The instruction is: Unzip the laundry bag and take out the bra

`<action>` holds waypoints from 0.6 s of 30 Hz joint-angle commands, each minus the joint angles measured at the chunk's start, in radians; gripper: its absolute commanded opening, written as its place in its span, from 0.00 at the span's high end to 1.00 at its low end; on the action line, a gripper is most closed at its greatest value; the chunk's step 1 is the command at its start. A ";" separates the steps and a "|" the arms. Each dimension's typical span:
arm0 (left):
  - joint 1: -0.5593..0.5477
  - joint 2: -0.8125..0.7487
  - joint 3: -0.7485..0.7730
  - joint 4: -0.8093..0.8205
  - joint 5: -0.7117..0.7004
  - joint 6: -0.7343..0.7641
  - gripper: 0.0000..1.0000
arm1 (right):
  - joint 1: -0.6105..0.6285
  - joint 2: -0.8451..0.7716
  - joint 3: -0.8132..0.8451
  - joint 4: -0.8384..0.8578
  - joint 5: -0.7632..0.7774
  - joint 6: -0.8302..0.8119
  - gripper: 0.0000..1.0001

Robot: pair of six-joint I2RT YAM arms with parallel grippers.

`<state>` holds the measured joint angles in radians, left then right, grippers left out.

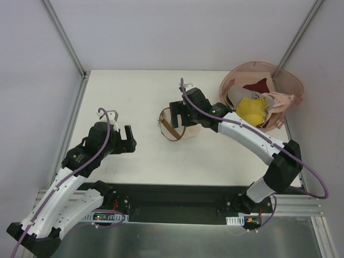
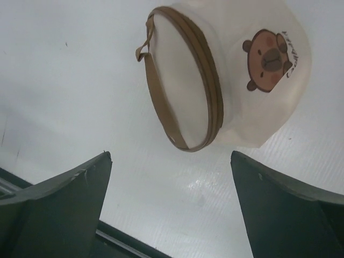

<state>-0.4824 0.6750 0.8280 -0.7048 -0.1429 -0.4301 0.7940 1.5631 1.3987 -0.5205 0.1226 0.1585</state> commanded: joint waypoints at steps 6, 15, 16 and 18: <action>0.007 0.021 0.020 -0.032 0.043 -0.006 0.01 | -0.050 0.185 -0.012 0.117 -0.020 -0.047 0.20; 0.007 -0.011 0.013 -0.039 0.008 -0.009 0.01 | 0.025 0.065 0.071 0.123 -0.183 -0.154 0.99; 0.007 -0.014 0.019 -0.044 -0.001 -0.003 0.01 | 0.022 0.042 0.078 0.116 -0.205 -0.196 0.99; 0.007 -0.015 0.039 -0.054 -0.020 0.007 0.01 | 0.016 -0.026 0.083 0.097 -0.307 -0.238 0.99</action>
<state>-0.4824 0.6750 0.8284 -0.7288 -0.1173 -0.4343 0.8135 1.7111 1.4002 -0.4271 -0.0036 0.0303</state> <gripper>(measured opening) 0.991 0.053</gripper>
